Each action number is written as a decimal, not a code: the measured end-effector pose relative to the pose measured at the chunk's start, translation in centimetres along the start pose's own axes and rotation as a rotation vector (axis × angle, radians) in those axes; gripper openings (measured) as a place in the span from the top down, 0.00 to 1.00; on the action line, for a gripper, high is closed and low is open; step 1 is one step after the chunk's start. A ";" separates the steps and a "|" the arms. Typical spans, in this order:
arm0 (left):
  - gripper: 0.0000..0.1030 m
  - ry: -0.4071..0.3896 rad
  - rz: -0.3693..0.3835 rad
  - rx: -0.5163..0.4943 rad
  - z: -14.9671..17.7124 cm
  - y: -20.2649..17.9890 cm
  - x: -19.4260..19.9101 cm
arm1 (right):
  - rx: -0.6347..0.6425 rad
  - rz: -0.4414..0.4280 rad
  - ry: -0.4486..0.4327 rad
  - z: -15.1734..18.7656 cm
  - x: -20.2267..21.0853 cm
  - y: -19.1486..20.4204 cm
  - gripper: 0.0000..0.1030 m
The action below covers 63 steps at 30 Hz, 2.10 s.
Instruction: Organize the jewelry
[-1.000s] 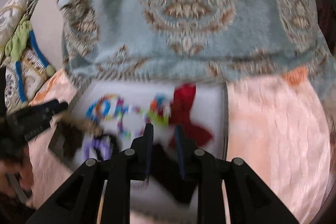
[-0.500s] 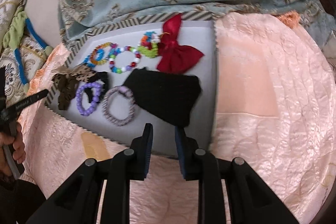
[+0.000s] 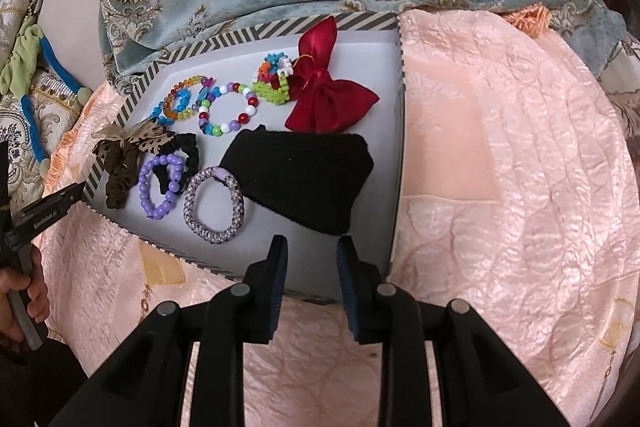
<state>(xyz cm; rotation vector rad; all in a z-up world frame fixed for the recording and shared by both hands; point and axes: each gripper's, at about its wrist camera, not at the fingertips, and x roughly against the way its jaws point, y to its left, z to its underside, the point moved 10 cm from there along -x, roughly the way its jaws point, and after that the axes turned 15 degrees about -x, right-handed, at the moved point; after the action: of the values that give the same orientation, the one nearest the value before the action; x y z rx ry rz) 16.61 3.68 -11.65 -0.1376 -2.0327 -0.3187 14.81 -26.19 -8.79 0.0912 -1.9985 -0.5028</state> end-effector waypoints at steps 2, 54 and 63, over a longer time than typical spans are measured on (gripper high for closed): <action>0.88 -0.004 0.014 -0.016 0.5 -1.0 0.2 | -0.017 0.008 -0.012 0.1 0.3 -0.3 0.74; 0.24 -0.479 -0.105 -0.067 -1.1 -7.5 14.3 | 0.219 0.096 -0.517 5.1 12.4 6.0 0.00; 0.24 -0.399 -0.023 0.025 -0.6 -7.3 12.5 | 0.219 0.149 -0.531 4.5 12.7 5.4 0.00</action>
<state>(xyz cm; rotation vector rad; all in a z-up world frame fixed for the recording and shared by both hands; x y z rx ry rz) 9.60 -3.98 -1.54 -0.1725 -2.4340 -0.2976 5.74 -23.39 2.19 -0.0651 -2.5533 -0.2207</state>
